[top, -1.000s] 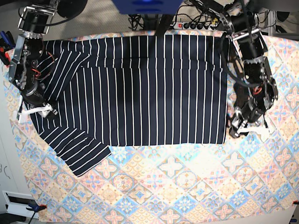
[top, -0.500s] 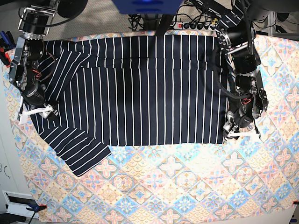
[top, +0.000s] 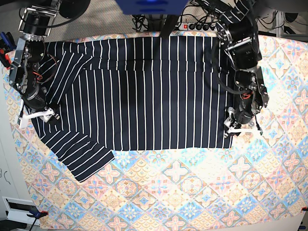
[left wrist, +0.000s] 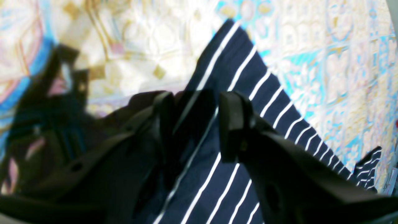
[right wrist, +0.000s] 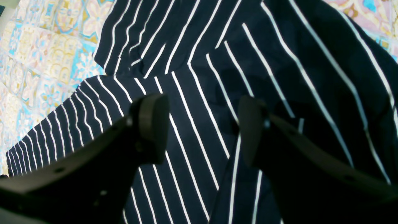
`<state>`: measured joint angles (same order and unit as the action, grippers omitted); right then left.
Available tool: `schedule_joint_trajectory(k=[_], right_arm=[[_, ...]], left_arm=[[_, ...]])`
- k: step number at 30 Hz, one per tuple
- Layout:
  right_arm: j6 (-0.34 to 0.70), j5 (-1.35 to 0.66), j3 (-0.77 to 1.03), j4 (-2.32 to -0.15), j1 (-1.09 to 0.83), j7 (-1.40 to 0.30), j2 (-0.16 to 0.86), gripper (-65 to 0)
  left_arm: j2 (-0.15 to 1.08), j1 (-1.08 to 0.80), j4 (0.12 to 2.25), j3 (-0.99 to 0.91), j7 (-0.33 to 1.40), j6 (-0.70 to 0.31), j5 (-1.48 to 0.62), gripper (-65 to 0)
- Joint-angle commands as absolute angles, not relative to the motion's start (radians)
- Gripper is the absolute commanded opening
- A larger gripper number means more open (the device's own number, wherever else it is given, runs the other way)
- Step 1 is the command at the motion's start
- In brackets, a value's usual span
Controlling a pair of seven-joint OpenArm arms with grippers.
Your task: Fold the T-shirt properly
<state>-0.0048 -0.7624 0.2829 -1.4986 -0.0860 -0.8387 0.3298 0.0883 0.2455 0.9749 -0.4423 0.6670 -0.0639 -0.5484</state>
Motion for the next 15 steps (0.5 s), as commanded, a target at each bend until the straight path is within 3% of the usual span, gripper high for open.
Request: schedule_joint_trajectory(k=[1,11,13,15], right_arm=[[0.001,-0.768,0.292,-1.52,-0.073,-0.82,0.348,-29.7],[0.001,-0.768,0.292,-1.523,-0.073,-0.82,0.348,-29.7],[0.001,-0.768,0.292,-1.523,-0.073,-0.82,0.348,-29.7],[0.001,-0.768,0.294,-1.523,-0.073,-0.82,0.349,-29.7]], left_arm=[[0.09,0.255,0.987,-0.441,0.688,-0.067,-0.553,-41.2],[0.036,0.232,0.989,-0.44,0.696,-0.074,-0.555,-43.1],[0.035,0.231,0.989,-0.44,0.716,-0.074,-0.561,-50.3],[0.033,0.231,0.992,-0.44,0.731,-0.074,-0.562,-61.6]])
